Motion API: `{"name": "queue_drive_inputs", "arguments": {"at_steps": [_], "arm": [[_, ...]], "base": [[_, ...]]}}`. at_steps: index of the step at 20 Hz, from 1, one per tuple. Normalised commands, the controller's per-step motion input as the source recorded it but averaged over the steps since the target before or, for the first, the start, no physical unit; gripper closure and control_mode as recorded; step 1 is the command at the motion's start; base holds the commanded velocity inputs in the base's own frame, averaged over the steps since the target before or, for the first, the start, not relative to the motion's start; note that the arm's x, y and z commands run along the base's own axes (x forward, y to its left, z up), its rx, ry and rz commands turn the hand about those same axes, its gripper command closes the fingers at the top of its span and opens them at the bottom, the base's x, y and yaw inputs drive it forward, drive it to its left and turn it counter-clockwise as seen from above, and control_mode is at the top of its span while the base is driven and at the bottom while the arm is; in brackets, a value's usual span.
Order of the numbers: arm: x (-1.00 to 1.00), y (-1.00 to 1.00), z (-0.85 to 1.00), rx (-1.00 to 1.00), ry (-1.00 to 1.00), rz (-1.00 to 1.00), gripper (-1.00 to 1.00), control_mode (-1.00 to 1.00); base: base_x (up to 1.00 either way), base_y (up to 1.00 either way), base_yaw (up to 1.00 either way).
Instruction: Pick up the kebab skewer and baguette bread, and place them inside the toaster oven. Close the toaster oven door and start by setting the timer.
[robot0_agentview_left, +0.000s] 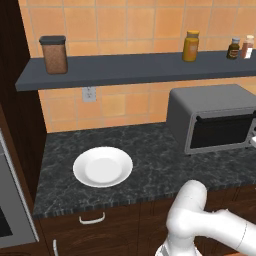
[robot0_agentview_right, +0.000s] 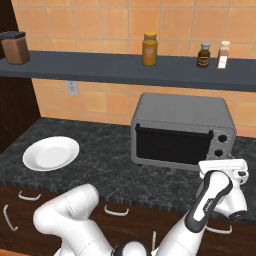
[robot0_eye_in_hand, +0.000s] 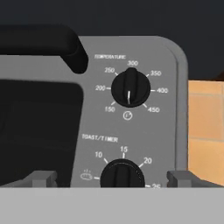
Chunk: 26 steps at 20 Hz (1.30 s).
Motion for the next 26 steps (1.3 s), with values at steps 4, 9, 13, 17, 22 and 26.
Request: {"name": "queue_drive_inputs", "arguments": {"at_steps": [4,9,13,17,22,26], "arm": [[0.16,0.03,0.00,0.00,0.00,0.00,-1.00,-1.00],[0.28,0.00,-0.04,0.00,0.00,0.00,-1.00,-1.00],[0.07,-0.22,-0.13,0.00,0.00,0.00,-1.00,-1.00],[0.06,-0.02,-0.11,0.00,0.00,0.00,-1.00,-1.00],[0.00,0.12,-0.01,-0.04,0.00,0.00,-1.00,-1.00],[0.00,0.12,0.00,-0.09,0.00,0.00,-1.00,-1.00]], "base": [[0.00,0.00,0.00],[0.00,0.00,0.00],[0.00,0.00,0.00],[0.00,0.00,0.00],[0.00,0.00,0.00],[0.00,0.00,0.00]]}}
